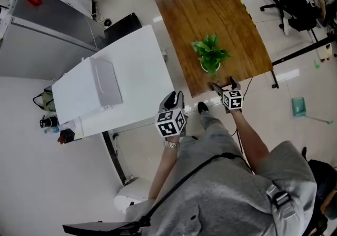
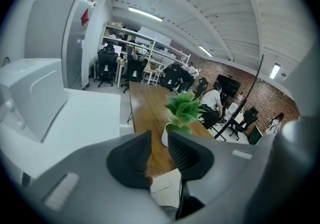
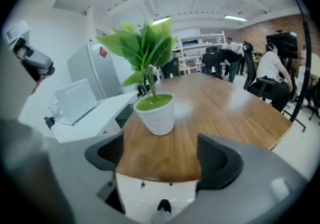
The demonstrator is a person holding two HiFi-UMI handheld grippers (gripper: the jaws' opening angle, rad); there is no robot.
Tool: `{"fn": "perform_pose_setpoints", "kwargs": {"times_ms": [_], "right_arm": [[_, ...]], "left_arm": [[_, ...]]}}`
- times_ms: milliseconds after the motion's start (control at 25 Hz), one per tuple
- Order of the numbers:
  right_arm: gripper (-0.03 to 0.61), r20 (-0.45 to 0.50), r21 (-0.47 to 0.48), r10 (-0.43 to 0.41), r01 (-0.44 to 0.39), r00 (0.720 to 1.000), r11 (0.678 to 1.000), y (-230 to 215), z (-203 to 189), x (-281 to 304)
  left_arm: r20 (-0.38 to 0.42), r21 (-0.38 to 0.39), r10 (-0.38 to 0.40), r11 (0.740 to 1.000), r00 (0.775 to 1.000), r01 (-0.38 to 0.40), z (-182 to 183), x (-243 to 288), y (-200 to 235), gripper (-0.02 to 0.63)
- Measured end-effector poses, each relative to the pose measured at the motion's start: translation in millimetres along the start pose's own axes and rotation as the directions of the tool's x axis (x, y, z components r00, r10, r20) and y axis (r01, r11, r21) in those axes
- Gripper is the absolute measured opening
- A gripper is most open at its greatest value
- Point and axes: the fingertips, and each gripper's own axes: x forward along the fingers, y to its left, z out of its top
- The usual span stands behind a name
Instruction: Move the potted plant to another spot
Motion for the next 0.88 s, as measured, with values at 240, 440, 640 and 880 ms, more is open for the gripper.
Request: {"fn": "perform_pose_setpoints", "kwargs": {"times_ms": [240,440,640,880], "right_arm": [[0.090,0.085,-0.028,0.039,-0.037,0.996,0.999,82,37,-55],[0.000,-0.059,0.023,0.078,-0.077,0.995,0.997,188,10,-122],[0.008,-0.120,0.007,0.260,-0.261,0.958,0.965,295,-19,-190],[0.041,-0.120,-0.045,0.290,-0.297,0.949,0.954,312,-13,-225]], "left_arm": [[0.048,0.008,-0.019,1.000,0.999,0.019,-31,-53,-5,0.118],[0.034,-0.017,0.011,1.000,0.999,-0.011,-96,-119,5,0.114],[-0.021,-0.038,0.012,0.999,1.000,-0.013,-153,-163,8,0.107],[0.045,-0.016,0.008,1.000,0.999,-0.007,-137,-178,-12,0.107]]}}
